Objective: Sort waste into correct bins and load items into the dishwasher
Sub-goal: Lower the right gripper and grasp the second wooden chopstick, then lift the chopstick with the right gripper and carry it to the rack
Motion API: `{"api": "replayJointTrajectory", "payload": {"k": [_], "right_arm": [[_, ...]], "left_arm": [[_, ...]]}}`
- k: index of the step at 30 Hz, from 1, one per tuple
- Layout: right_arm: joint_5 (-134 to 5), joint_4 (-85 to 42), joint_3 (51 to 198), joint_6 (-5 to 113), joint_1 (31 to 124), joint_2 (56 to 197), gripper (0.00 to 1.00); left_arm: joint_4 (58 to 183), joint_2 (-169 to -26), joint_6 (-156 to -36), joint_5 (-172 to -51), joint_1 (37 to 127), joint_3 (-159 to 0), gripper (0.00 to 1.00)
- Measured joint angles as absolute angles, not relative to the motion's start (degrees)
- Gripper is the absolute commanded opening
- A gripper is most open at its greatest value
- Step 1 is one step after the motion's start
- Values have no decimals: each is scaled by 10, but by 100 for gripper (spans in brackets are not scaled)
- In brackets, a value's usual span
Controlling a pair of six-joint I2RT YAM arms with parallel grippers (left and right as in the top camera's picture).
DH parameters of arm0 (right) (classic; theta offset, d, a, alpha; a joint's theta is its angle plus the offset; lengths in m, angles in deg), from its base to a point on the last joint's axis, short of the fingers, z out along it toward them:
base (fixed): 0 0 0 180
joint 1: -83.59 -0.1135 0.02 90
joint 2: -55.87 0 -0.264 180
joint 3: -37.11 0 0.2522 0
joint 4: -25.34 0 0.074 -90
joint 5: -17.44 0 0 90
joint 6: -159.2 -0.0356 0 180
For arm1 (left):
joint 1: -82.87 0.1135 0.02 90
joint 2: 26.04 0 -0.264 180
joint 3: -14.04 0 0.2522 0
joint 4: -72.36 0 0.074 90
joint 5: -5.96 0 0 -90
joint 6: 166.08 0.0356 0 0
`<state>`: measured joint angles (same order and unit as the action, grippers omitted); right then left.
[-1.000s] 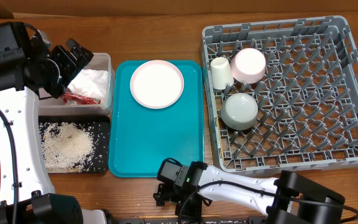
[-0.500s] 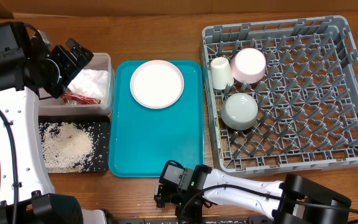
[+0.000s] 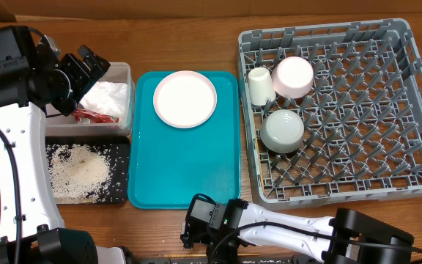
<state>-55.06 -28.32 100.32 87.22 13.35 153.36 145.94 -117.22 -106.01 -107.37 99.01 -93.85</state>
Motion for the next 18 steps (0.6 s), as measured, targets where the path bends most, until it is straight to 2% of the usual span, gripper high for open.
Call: {"api": "replayJointTrajectory", "payload": {"k": [8, 12, 18], "right_arm": [[-561, -274, 1002, 869, 133, 1533, 24], [-610, -269, 1002, 857, 123, 1528, 25], [-725, -239, 1003, 844, 123, 1526, 38]], "left_arm": [[1459, -1172, -1060, -1074, 990, -939, 100], [1459, -1172, -1060, -1074, 990, -939, 100], [1459, -1172, -1060, -1074, 990, -939, 100]]}}
